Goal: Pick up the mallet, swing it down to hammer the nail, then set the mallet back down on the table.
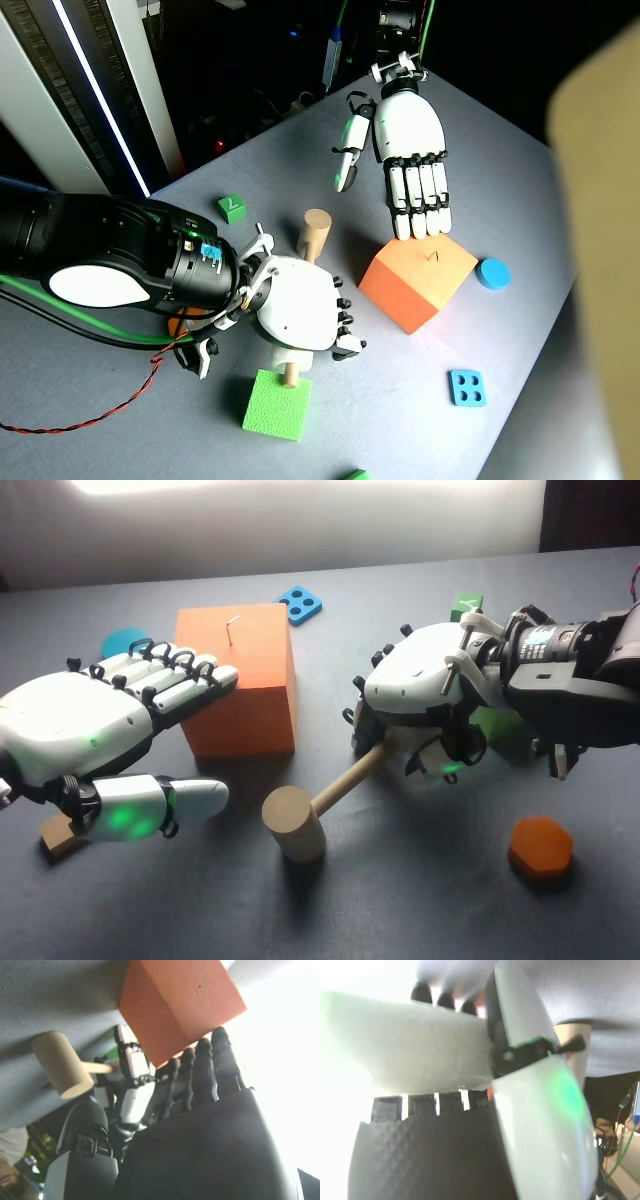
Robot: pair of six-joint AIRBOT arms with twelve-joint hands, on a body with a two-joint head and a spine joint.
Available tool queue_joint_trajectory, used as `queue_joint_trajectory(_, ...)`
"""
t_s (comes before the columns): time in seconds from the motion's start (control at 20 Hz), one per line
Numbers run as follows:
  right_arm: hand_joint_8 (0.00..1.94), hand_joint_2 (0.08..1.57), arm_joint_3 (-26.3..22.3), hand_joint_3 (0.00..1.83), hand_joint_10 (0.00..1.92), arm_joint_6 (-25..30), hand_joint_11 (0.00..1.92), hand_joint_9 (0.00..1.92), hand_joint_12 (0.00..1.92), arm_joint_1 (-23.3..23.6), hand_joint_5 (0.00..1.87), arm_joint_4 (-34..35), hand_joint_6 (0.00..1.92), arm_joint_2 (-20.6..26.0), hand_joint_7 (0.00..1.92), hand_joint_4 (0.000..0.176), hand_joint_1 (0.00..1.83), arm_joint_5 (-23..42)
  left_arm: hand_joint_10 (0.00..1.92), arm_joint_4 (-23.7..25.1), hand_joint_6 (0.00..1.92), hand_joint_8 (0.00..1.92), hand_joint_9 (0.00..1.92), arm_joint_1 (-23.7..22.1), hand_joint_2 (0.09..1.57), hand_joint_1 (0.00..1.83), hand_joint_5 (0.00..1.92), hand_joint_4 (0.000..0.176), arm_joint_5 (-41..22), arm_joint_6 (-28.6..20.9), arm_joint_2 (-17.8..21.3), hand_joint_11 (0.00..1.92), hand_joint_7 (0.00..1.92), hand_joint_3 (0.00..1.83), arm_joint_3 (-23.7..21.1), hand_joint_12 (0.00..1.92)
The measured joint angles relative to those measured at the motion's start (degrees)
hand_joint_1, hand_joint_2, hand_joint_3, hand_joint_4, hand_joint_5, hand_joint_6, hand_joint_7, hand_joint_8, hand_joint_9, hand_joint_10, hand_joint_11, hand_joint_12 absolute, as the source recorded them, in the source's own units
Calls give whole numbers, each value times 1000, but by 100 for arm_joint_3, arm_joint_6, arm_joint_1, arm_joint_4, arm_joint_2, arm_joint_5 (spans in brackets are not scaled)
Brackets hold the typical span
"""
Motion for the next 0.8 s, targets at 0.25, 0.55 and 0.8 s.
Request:
queue_joint_trajectory(0.25, 1940, 1166, -127, 1, 1920, 0, 666, 829, 1843, 7, 525, -2, 1747, 85, 740, 0, 982, -81, 0, 0, 0, 0, 0, -2, 1299, 0, 0, 0, 0, -17, 0, 0, 0, 0, 0, 0)
queue_joint_trajectory(0.55, 1941, 1488, -181, 19, 1921, 0, 1144, 1016, 1921, 4, 818, 2, 1921, 136, 931, 0, 641, -302, 0, 2, 7, 0, 0, -2, 1297, 0, 17, 0, 0, -22, 0, 0, 0, 0, 2, 0)
queue_joint_trajectory(0.8, 1941, 1547, -597, 10, 1921, 249, 1361, 1371, 1921, 31, 1160, -17, 1921, 459, 1321, 0, 354, -369, 0, 2, 5, 0, 0, -2, 1304, 0, 11, 0, 4, -33, 0, 0, 0, 1, 2, 0)
